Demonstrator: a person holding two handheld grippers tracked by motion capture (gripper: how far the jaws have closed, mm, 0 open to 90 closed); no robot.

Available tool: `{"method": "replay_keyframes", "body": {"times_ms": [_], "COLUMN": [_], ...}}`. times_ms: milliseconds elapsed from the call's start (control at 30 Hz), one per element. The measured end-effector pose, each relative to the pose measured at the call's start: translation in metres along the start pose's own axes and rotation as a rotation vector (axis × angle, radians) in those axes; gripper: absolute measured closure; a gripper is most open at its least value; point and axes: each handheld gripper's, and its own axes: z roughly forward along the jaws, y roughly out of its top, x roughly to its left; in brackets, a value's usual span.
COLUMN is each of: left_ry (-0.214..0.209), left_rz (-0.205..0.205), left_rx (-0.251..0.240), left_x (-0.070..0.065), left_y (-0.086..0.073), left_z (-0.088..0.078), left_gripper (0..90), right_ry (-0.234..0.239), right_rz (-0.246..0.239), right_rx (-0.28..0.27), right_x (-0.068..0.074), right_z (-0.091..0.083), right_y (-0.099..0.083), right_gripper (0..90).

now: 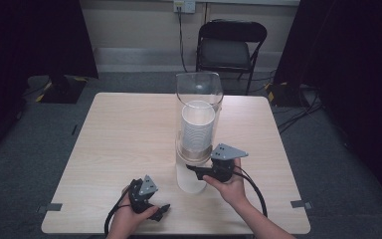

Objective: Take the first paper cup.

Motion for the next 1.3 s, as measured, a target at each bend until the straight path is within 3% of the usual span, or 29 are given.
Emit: {"method": "replay_keyframes", "body": {"times_ms": [433, 567, 633, 667, 700, 733, 833, 1000, 1067, 1300], "left_ry": [0.004, 0.003, 0.003, 0.002, 0.003, 0.002, 0.000, 0.000, 0.000, 0.000], "left_rz": [0.004, 0.000, -0.001, 0.000, 0.000, 0.000, 0.000, -0.001, 0.000, 0.000], "left_rx": [0.000, 0.000, -0.001, 0.000, 0.000, 0.003, 0.000, 0.000, 0.000, 0.000], "left_x": [0.000, 0.000, 0.000, 0.000, 0.000, 0.000, 0.000, 0.000, 0.000, 0.000], "left_y": [0.000, 0.000, 0.000, 0.000, 0.000, 0.000, 0.000, 0.000, 0.000, 0.000], "left_z": [0.000, 0.000, 0.000, 0.000, 0.000, 0.000, 0.000, 0.000, 0.000, 0.000], "left_gripper": [0.0, 0.0, 0.0, 0.0, 0.0, 0.0, 0.0, 0.0, 0.0, 0.0], "right_ry": [0.005, -0.005, -0.008, -0.008, 0.019, 0.005, 0.010, 0.011, 0.007, 0.003], "right_rz": [-0.006, -0.013, -0.021, -0.028, 0.012, 0.018, -0.002, -0.012, -0.005, 0.000], "right_rx": [-0.015, 0.009, 0.044, 0.089, 0.077, 0.058, 0.091, 0.086, 0.060, 0.082], "right_x": [0.000, 0.000, -0.002, -0.003, -0.004, -0.001, -0.003, -0.004, -0.004, -0.003], "right_z": [0.000, -0.001, 0.001, 0.002, 0.004, 0.002, 0.003, 0.003, 0.001, 0.002], "right_y": [-0.003, -0.003, -0.010, -0.016, -0.031, -0.033, -0.027, -0.029, -0.033, -0.028], "right_gripper": [36.3, 36.4, 36.7, 36.9, 37.0, 36.7, 36.7, 36.7, 36.5, 35.2]}}
